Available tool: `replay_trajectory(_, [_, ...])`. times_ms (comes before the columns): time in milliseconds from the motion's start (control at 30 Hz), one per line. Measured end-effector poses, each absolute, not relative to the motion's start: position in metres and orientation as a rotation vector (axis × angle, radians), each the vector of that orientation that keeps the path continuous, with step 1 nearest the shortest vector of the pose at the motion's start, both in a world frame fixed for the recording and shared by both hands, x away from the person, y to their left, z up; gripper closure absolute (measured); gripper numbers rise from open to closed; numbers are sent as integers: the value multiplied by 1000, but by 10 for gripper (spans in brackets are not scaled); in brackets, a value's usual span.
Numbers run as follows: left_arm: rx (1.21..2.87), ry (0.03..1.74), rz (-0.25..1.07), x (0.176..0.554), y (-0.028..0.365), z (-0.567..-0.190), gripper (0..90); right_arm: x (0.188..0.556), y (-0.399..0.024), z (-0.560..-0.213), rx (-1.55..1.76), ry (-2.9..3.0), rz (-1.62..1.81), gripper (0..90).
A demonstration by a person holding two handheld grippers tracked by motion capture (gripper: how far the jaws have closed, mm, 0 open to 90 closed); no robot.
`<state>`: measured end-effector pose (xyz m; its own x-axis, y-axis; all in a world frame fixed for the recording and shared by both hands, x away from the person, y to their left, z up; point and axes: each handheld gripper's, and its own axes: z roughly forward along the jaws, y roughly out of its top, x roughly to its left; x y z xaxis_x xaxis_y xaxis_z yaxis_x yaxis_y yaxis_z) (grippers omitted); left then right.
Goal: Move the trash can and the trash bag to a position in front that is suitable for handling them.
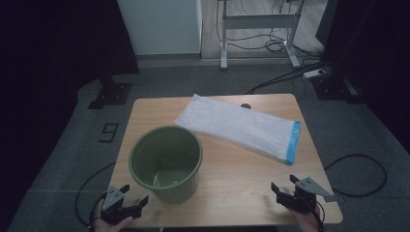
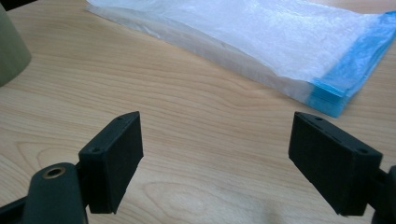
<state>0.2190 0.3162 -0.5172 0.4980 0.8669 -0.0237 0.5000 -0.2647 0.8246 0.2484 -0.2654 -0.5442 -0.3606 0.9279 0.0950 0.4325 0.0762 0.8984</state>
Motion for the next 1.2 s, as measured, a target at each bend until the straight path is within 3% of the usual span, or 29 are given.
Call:
replay_trajectory(433, [1845, 946, 472, 214, 325, -500, 114, 259, -280, -548, 1345, 1864, 1247, 178])
replay_trajectory(733, [1932, 788, 370, 230, 305, -495, 111, 261, -287, -547, 1350, 1841, 1252, 180])
replay_trajectory(1200, [2058, 702, 347, 258, 292, -486, 133, 253, -286, -545, 1302, 1874, 1253, 195])
